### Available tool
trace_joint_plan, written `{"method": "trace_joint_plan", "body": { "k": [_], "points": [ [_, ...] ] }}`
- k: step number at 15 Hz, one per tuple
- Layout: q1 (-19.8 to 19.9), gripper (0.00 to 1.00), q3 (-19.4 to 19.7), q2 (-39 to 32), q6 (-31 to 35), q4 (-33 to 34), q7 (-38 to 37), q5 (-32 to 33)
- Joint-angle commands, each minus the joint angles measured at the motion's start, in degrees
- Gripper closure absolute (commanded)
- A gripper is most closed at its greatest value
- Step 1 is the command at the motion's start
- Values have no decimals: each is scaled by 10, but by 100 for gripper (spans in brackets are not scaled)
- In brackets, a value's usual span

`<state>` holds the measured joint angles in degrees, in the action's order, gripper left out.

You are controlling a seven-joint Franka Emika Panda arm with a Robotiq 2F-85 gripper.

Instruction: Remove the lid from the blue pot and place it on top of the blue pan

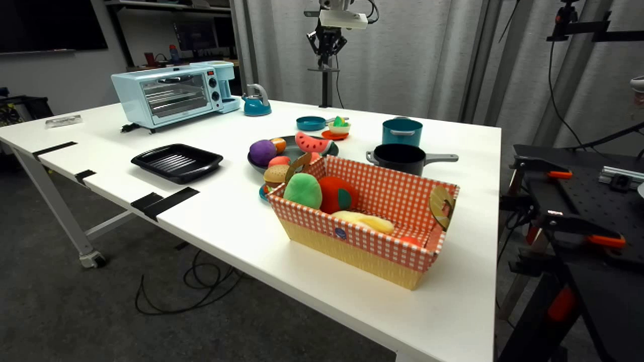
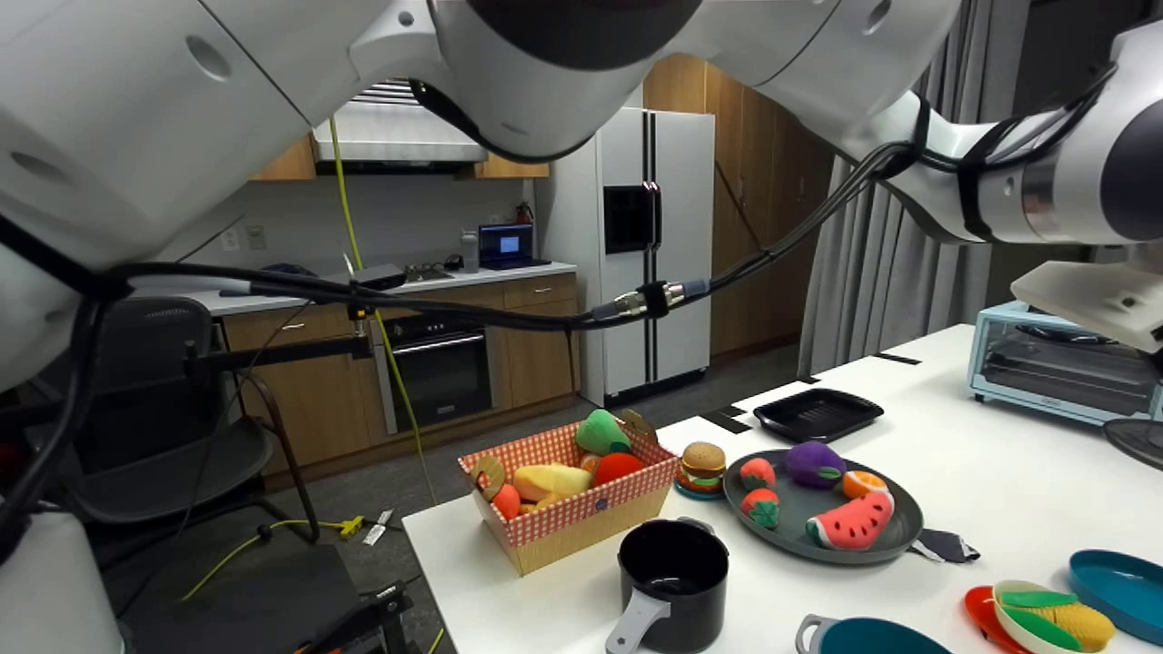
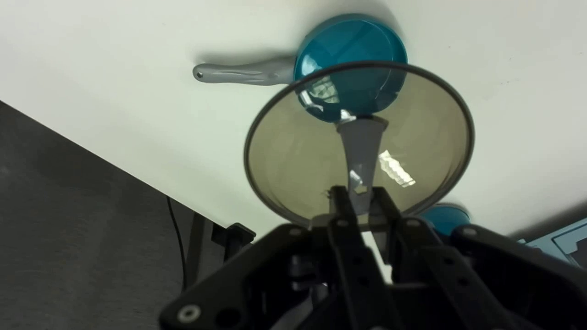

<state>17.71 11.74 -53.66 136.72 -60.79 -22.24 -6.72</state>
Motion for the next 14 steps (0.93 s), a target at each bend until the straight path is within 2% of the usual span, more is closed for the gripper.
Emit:
{"method": "trace_joint_plan", "body": {
  "k": [1, 5, 6, 7, 14],
  "points": [
    [5, 96, 3, -25, -32, 51, -19, -6],
    [7, 96, 2, -36, -46, 72, -25, -6],
    [8, 60, 1, -38, -51, 77, -26, -6],
    [8, 58, 1, -40, -55, 80, -27, -6],
    [6, 7, 1, -47, -66, 92, -29, -3]
  ]
}}
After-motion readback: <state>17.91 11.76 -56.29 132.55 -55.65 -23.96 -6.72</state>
